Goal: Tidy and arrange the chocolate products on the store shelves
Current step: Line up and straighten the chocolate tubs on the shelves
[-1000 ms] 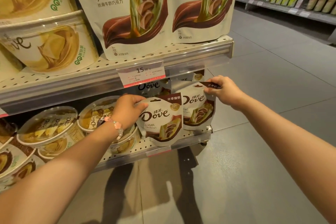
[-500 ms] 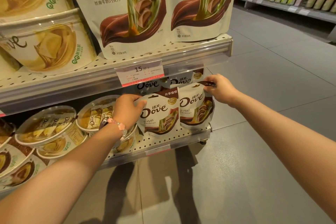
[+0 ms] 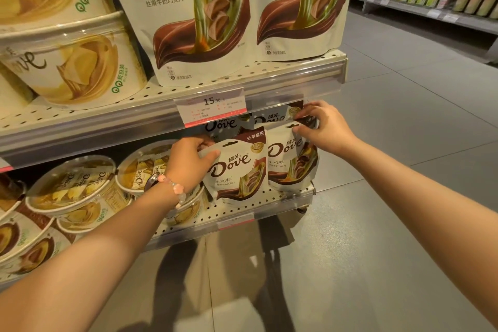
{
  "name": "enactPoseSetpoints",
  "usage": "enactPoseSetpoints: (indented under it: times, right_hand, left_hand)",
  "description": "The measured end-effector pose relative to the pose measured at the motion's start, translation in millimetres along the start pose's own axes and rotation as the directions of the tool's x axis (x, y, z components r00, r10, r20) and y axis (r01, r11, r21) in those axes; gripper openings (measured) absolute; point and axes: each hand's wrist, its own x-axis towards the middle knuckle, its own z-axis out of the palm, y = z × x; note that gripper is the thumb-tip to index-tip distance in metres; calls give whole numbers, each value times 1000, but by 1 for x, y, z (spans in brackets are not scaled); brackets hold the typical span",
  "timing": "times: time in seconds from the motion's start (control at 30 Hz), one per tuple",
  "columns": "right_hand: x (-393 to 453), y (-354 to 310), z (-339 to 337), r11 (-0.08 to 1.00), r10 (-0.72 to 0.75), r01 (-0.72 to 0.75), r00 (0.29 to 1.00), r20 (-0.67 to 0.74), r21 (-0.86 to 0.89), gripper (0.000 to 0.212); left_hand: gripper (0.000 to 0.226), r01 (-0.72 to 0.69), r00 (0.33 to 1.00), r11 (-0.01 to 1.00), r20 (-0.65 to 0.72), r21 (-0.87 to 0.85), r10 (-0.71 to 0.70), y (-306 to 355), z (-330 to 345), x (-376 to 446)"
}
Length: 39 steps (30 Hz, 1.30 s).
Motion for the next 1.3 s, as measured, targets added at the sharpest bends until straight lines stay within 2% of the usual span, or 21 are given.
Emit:
enactPoseSetpoints:
  times: [0.17, 0.4, 0.53, 0.8, 1.1, 1.3]
  right_hand:
    - [-5, -2, 3, 999, -32, 32, 997, -64, -9, 28]
    - [-4, -8, 3, 1000, -20, 20, 998, -52, 0, 27]
    - [-6, -10, 2, 1000, -18, 18, 1000, -25, 16, 28]
    - [-15, -14, 2, 999, -34, 35, 998, -52, 27, 25]
    - [-26, -29, 7, 999, -51, 51, 995, -82, -4, 28]
    - [-45, -36, 3, 997, -54, 65, 980, -190, 49, 28]
  left_hand:
    - [9, -36, 999, 999, 30, -37, 37, -1, -1, -1]
    - [13, -13, 999, 1000, 40, -22, 13, 0, -2, -1]
    - [11, -54, 998, 999, 27, 6, 54, 3, -3, -3]
    - [1, -94, 995, 994, -19, -60, 93, 3, -3, -9]
    - [13, -138, 990, 984, -18, -114, 137, 0, -12, -13]
    - [20, -175, 984, 981, 12, -83, 176, -3, -29, -26]
